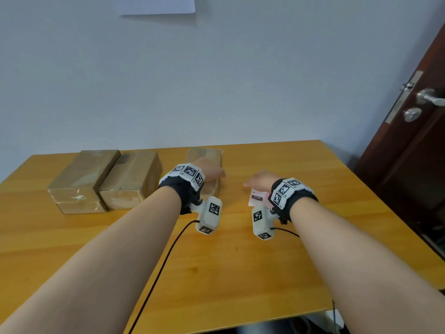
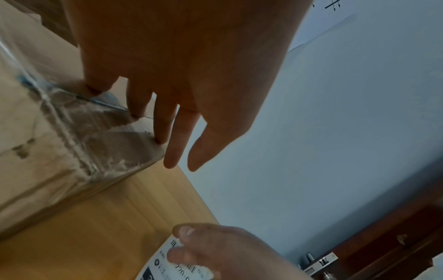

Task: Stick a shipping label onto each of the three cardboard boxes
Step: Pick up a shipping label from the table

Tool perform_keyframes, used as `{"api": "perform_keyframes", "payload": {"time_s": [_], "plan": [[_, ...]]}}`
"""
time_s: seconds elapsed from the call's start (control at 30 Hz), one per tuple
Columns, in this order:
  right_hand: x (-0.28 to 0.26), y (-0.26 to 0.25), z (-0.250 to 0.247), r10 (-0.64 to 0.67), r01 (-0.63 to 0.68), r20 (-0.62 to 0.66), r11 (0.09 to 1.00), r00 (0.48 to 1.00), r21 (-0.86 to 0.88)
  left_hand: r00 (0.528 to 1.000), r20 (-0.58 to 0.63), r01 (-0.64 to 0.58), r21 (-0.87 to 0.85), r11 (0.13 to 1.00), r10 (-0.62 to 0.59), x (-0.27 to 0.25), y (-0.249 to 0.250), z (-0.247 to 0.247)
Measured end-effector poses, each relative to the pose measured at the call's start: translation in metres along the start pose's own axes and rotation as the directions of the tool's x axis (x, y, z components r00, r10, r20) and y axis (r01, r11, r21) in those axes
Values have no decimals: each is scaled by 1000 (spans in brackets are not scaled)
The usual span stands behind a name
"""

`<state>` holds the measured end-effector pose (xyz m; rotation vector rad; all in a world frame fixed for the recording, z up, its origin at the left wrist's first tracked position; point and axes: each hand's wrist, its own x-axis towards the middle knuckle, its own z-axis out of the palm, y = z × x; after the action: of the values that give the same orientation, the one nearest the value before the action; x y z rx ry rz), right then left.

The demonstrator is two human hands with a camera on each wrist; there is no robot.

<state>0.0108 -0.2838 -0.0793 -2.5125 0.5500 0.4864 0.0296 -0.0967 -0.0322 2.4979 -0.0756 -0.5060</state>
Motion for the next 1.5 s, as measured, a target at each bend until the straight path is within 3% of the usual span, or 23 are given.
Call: {"api": "perform_keyframes", "payload": {"time_s": [0.1,0.2,0.43,0.53,0.7,0.83,1.03,1.23,1.4,1.5], "plan": [[11,-2,4,-50,57,-99,996,994,70,1000,-14,19,16,1000,-19,-1,-6,-4],[18,5,10,6,-5,-206,1000,979,5,999,-28,37,13,999,-37,-4,-13,-7],[32,24,26,212,-230,-132,964,968,-136,997,-29,68,-21,997,-69,-7,-20,-17],[32,25,26,231,-249,-133,958,964,-141,998,-20,67,-18,998,-67,-6,-20,-18],[33,24,24,170,-220,-267,961,948,-167,997,-10,75,2,997,-75,-3,-19,-18],[32,26,24,168,-226,-266,952,949,-204,998,-14,64,29,998,-64,-4,-19,-16],[35,33,22,4,-67,-324,981,946,-183,999,-1,54,57,997,-54,-8,-23,-17],[20,33,8,-4,59,-538,995,843,85,997,20,69,55,996,-71,-19,-27,-18],[-1,3,-11,-43,280,-557,895,829,348,992,80,90,78,993,-96,-32,-30,-25],[-10,-15,-14,-79,369,-534,805,842,464,993,108,40,104,994,-51,-52,-30,-35]]}}
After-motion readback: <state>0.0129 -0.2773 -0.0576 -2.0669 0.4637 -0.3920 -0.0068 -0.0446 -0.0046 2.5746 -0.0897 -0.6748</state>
